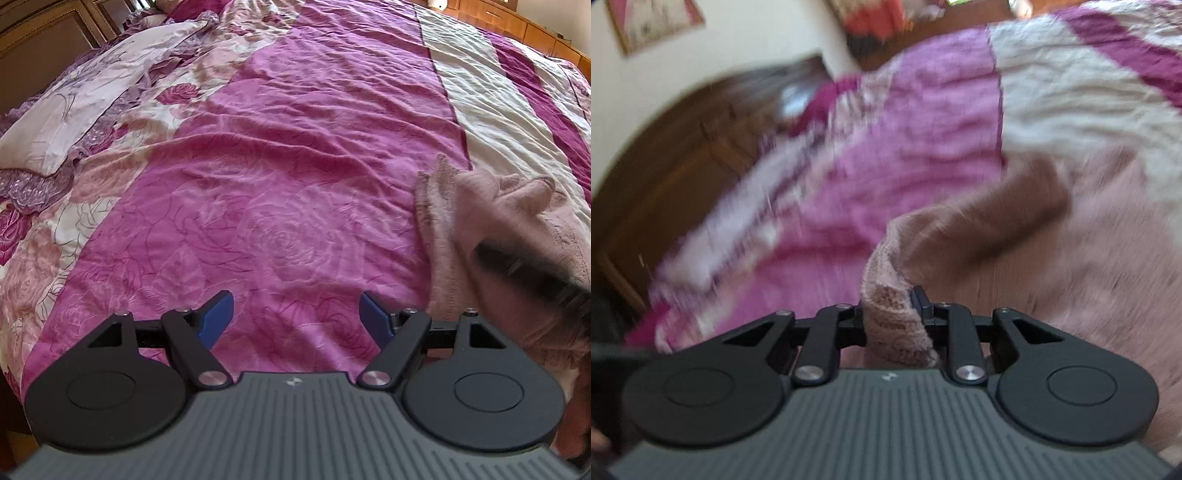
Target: Fold small clothes
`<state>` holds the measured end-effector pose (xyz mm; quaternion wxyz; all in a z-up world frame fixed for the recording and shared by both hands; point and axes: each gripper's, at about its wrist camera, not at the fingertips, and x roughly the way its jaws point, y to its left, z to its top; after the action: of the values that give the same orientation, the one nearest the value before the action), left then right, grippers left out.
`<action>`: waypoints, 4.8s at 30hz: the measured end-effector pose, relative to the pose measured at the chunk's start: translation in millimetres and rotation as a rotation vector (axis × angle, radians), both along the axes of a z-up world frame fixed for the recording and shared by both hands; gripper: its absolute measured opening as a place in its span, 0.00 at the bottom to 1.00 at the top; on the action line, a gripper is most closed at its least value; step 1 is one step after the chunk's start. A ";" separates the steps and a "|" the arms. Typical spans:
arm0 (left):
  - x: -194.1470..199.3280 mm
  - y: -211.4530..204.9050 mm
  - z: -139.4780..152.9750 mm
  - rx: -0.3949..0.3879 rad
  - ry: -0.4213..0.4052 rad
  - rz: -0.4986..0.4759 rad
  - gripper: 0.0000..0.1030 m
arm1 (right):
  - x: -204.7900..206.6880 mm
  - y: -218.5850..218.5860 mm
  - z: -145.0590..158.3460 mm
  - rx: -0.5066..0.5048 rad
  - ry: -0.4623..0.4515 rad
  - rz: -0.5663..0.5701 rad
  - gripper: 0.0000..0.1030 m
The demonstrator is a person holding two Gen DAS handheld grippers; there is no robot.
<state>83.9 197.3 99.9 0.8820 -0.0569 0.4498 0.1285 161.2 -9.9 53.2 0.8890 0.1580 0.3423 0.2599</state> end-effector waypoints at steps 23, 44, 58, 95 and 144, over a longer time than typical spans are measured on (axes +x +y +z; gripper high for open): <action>50.4 -52.4 36.3 -0.178 -0.154 -0.166 0.78 | -48.6 -85.5 43.6 0.011 -0.126 -0.125 0.45; 116.4 -104.1 -35.5 -0.176 -0.191 -0.308 0.15 | -29.4 -144.4 -16.0 0.005 0.002 -0.321 0.52; 108.3 -52.8 -33.4 -0.125 -0.181 -0.252 0.13 | -48.1 -81.0 2.3 -0.088 -0.148 -0.113 0.50; 9.9 -33.1 -26.5 -0.178 -0.052 -0.189 0.78 | -71.8 -90.0 3.0 -0.092 -0.047 -0.155 0.52; 63.1 -31.2 -65.7 -0.558 -0.095 -0.201 0.89 | 18.1 -146.4 -48.2 0.388 0.236 -0.088 0.70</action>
<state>147.0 166.1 34.2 0.8606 -0.2582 0.4295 -0.0908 179.3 -156.3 5.0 0.8061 0.3701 0.3804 0.2617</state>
